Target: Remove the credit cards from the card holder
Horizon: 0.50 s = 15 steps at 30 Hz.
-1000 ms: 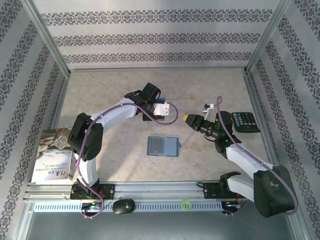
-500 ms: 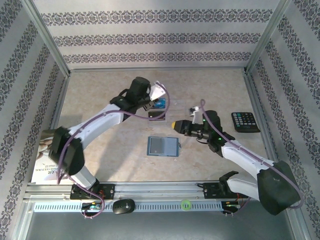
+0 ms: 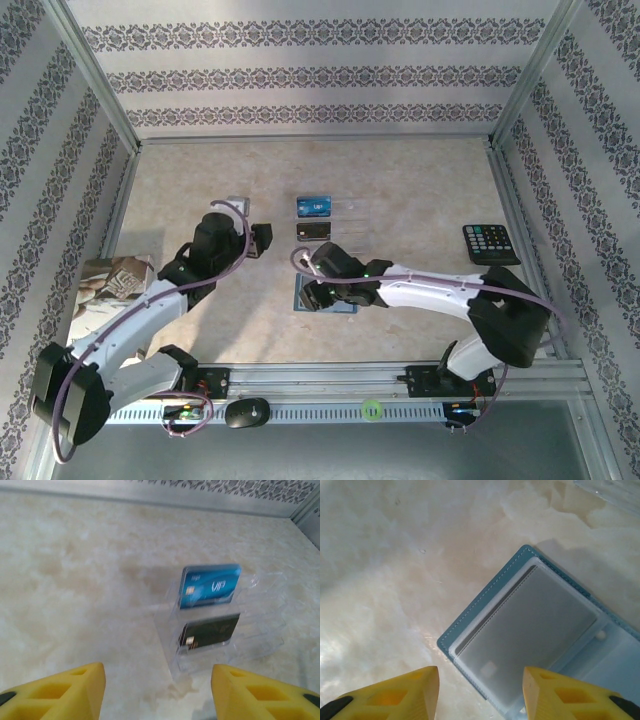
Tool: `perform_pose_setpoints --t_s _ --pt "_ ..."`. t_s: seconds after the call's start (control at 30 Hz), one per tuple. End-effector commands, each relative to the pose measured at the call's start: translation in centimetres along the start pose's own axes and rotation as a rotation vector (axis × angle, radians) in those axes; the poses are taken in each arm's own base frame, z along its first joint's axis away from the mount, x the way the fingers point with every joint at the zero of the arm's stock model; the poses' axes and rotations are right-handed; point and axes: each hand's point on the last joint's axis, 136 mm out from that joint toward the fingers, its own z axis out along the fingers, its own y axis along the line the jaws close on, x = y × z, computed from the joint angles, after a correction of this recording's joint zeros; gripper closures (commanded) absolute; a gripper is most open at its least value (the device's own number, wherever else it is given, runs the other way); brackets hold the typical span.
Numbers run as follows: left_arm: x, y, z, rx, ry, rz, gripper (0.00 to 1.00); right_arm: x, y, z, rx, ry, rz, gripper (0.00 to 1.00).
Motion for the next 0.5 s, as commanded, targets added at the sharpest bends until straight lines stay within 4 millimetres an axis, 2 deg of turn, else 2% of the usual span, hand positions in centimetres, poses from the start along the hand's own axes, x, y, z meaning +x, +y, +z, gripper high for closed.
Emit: perform_pose_setpoints --t_s 0.0,0.1,0.33,0.47 --pt "0.7 0.7 -0.9 0.007 -0.008 -0.158 0.41 0.1 -1.3 0.6 0.165 0.054 -0.132 0.51" --pt "1.9 1.5 -1.1 -0.010 0.009 -0.172 0.42 0.6 -1.0 1.6 0.205 0.104 -0.181 0.51" --pt "3.3 1.4 -0.7 0.022 0.056 -0.190 0.47 1.4 -1.3 3.5 0.222 0.164 -0.191 0.51" --pt "3.8 1.2 -0.6 0.036 0.077 -0.186 0.49 2.2 -1.7 4.3 0.235 0.197 -0.194 0.57"
